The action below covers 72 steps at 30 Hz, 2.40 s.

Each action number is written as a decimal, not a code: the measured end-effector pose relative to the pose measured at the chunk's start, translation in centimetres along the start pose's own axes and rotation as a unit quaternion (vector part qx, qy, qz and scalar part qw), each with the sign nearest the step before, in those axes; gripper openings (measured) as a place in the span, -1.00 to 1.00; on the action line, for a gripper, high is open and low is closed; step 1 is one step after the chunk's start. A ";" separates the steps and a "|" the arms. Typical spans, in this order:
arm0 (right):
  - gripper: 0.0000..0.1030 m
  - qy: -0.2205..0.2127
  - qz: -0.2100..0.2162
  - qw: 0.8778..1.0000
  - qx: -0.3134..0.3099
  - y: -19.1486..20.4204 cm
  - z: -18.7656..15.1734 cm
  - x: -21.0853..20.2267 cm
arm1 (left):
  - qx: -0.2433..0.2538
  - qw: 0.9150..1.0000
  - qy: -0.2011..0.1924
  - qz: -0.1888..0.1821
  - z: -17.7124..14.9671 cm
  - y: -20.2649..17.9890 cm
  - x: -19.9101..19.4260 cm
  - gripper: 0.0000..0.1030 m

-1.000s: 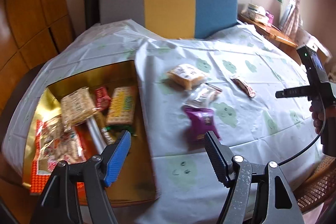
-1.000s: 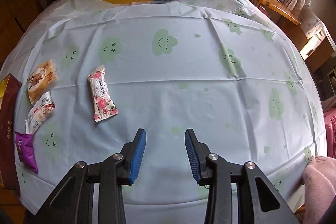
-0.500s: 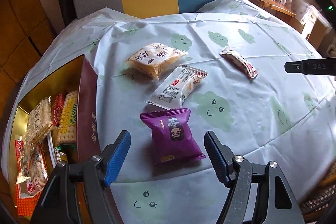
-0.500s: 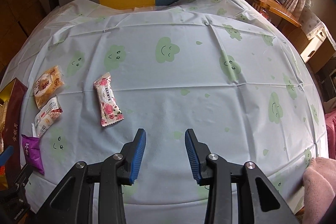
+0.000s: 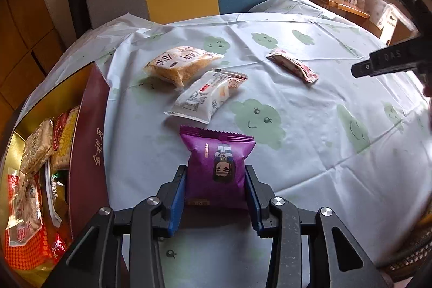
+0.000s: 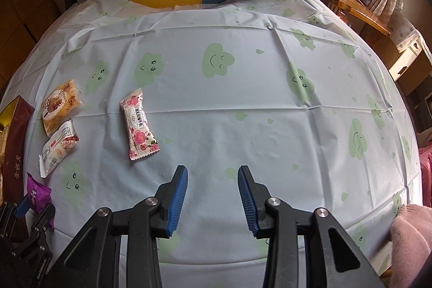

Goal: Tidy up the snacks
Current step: 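Lift the purple bag with the left tool while the right grasps the white packet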

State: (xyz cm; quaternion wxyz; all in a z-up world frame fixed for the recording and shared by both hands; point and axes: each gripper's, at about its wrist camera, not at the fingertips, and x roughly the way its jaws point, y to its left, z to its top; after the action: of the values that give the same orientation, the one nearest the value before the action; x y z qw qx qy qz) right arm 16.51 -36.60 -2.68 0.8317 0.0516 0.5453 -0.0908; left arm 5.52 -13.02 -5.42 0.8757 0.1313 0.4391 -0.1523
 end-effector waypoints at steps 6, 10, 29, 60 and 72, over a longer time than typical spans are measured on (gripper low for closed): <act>-0.24 0.005 -0.007 1.000 -0.006 0.2 -0.2 0.2 | -0.014 1.000 -0.013 -0.011 -0.8 0.6 0.2 -0.13; -0.24 0.007 -0.006 1.000 -0.009 0.4 -0.3 0.2 | -0.007 1.000 -0.029 -0.008 -1.3 0.4 0.1 -0.12; -0.24 0.023 0.110 0.989 -0.100 6.5 -2.1 -0.2 | 0.010 0.997 -0.078 -0.003 -3.8 0.4 -1.2 -0.18; 0.39 0.096 0.238 0.964 -0.065 17.6 2.8 2.9 | -0.003 0.996 -0.092 -0.018 -4.0 0.6 -1.2 -0.17; -0.21 0.077 0.102 0.980 -0.155 20.7 3.3 4.0 | 0.002 0.996 -0.092 -0.020 -3.9 0.7 -1.0 -0.16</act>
State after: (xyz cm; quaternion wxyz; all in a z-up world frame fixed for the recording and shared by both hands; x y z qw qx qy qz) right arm 25.27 -17.34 -5.29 0.7901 -0.0156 0.6068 0.0847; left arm 2.39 -10.82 -6.79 0.9089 0.1099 0.3586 -0.1822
